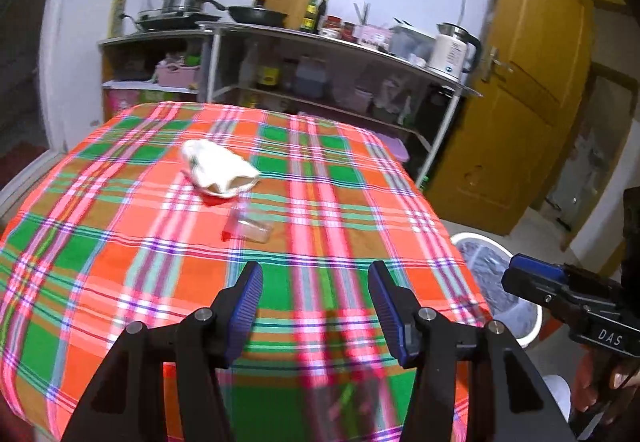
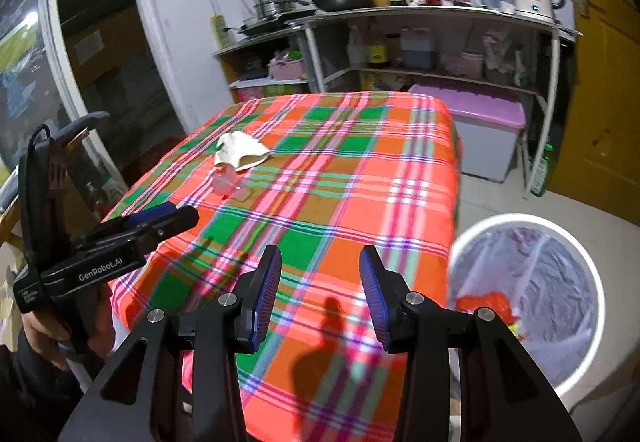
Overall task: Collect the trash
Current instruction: 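Move both grippers back over the table toward the paper bag and cup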
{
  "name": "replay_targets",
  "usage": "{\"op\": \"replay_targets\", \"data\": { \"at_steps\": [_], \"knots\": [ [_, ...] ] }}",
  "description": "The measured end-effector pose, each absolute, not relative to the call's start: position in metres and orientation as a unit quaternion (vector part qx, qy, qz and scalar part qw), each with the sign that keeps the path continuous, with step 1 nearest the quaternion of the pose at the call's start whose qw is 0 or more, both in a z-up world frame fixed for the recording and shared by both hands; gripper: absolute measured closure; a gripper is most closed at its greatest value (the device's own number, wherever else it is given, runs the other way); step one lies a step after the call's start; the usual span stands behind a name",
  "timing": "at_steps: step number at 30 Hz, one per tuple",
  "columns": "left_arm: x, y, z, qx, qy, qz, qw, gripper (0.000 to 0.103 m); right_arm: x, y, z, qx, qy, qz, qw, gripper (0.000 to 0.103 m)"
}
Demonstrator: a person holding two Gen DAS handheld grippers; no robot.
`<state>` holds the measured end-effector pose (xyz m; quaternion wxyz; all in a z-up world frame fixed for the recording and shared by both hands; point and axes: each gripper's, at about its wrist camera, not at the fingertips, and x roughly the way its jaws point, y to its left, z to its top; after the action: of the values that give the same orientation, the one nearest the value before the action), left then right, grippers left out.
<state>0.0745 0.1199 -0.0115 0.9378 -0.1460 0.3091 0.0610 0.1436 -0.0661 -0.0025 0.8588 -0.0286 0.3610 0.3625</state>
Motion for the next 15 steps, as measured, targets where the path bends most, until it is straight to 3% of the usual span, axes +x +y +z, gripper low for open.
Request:
{"op": "replay_targets", "data": {
  "at_steps": [15],
  "knots": [
    [0.065, 0.185, -0.022, -0.155, 0.312, 0.109, 0.931, 0.049, 0.166, 0.048, -0.026, -0.107, 0.357, 0.441, 0.816, 0.061]
  ]
}}
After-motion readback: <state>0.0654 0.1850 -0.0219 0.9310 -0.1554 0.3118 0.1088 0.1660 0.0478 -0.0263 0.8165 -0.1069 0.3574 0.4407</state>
